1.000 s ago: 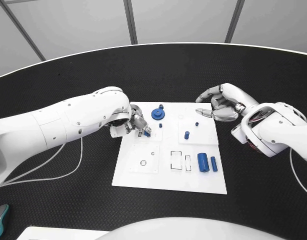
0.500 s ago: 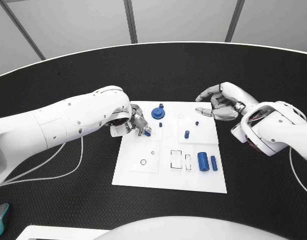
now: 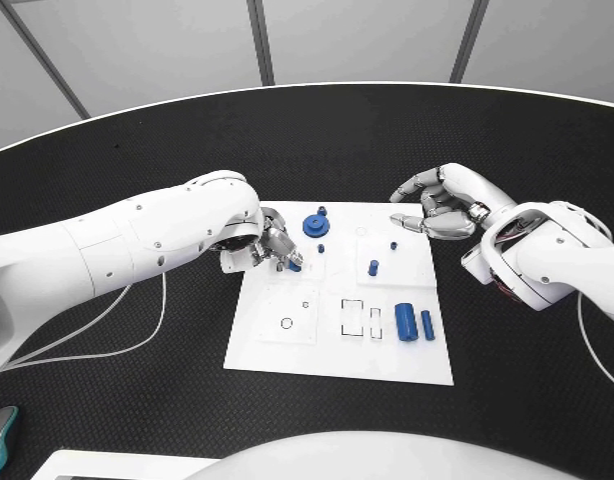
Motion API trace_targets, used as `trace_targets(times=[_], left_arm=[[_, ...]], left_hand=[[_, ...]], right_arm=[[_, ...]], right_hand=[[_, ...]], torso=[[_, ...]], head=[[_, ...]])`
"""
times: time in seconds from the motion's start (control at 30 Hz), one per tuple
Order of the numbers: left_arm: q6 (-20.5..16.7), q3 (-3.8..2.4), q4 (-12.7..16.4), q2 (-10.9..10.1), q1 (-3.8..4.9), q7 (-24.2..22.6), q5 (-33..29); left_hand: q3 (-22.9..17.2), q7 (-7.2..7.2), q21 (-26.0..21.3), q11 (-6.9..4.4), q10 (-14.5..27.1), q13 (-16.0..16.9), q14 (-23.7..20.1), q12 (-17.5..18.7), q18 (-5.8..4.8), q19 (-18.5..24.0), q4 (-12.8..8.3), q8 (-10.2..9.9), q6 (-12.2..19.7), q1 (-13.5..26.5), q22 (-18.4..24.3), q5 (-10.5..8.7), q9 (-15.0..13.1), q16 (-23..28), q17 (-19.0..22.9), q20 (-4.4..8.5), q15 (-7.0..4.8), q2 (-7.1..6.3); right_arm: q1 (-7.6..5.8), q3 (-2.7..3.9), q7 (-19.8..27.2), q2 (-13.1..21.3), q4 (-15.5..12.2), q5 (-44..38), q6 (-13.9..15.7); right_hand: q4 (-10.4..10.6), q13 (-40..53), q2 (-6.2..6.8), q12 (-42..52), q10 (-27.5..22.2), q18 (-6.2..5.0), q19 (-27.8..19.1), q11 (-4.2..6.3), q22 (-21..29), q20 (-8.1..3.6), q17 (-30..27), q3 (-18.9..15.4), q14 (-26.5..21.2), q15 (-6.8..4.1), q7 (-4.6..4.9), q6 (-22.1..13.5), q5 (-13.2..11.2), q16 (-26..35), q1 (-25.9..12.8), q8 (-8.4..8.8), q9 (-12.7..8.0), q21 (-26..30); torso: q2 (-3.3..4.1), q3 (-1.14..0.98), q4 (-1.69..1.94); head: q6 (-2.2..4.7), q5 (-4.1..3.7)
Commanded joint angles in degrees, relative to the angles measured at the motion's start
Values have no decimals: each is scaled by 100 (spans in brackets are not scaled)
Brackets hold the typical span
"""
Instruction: Assemble the parts on the task board
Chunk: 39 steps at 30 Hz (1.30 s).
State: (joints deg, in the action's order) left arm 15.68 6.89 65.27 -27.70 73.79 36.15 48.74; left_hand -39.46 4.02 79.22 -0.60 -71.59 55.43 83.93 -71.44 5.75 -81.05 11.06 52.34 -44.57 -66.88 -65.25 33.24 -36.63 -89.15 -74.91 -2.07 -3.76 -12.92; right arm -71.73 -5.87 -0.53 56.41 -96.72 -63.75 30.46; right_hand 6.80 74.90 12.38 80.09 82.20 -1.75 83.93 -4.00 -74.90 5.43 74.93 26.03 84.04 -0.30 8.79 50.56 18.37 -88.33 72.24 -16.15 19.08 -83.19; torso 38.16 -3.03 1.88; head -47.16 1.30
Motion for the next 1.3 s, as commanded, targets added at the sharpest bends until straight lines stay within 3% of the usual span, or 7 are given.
trace_targets(times=[0.03,1.3], left_arm=[[38,0,-9,15,0,8,2],[119,1,-174,170,-7,48,4]], left_hand=[[-986,-9,17,-2,-22,5,532,-14,-86,-7,-1036,4,-28,-22,-2,32,9,25,-1206,30,-50,54],[-975,-13,16,-6,-51,46,533,-36,-86,-7,-1052,2,-41,-26,-1,43,10,24,-1210,30,-54,50]], right_arm=[[0,0,-1,2,-4,0,-1],[0,0,3,8,-24,0,-16]], right_hand=[[5,589,19,12,-11,-28,275,33,-829,-31,1039,25,487,-38,-14,42,36,36,41,-32,-7,22],[4,594,23,20,-4,-28,276,35,-829,-34,1041,59,488,-40,-15,46,163,36,54,-38,-20,24]], torso=[[8,-1,4],[0,5,18]], head=[[-12,-6],[-104,-54]])
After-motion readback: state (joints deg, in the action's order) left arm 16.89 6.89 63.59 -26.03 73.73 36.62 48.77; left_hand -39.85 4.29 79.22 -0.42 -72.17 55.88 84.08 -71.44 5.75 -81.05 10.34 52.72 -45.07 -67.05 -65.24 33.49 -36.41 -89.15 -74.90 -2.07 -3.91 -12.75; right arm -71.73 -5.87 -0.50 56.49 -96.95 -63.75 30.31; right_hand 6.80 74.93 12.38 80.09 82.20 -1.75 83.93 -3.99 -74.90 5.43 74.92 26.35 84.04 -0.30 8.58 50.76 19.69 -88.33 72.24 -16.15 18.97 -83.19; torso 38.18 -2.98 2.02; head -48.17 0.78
